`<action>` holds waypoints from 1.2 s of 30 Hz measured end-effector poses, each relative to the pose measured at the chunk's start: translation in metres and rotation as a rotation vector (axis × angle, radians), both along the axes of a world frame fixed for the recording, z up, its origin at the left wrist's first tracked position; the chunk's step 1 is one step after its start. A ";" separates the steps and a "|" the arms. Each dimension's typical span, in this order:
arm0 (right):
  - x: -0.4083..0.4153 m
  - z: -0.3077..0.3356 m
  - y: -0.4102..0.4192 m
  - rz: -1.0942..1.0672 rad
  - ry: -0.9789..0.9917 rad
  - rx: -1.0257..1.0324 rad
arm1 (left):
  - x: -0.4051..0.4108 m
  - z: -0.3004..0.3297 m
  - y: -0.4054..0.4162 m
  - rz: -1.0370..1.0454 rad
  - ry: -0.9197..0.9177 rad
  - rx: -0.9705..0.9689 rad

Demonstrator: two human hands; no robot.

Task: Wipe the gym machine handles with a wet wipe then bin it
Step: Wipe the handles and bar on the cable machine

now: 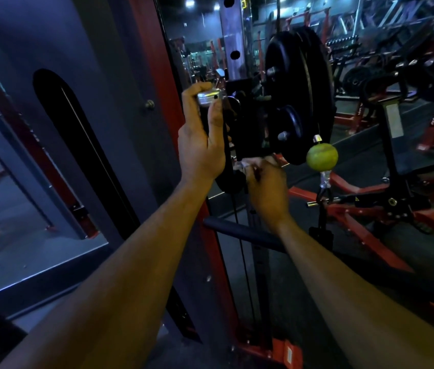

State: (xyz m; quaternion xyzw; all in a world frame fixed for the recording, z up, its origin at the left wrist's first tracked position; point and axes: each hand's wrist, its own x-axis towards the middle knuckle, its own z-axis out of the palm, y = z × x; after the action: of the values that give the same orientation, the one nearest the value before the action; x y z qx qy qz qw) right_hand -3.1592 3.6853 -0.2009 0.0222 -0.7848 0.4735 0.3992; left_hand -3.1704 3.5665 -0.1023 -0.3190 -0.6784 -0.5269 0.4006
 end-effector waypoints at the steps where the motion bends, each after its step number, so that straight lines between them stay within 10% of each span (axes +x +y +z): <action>1: 0.006 -0.003 0.002 0.030 0.008 0.052 | 0.000 0.000 0.000 -0.001 -0.003 0.005; 27: -0.049 0.015 0.027 0.019 -0.227 0.585 | -0.002 -0.001 -0.001 0.032 0.015 -0.014; 36: 0.005 0.026 0.018 0.180 -0.121 0.370 | -0.004 -0.003 0.000 0.046 0.017 -0.011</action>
State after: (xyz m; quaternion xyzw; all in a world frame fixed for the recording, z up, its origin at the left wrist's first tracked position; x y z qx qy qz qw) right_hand -3.1546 3.7033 -0.1753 0.1366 -0.8758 0.3553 0.2967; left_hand -3.1742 3.5665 -0.1051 -0.3098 -0.6852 -0.5110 0.4165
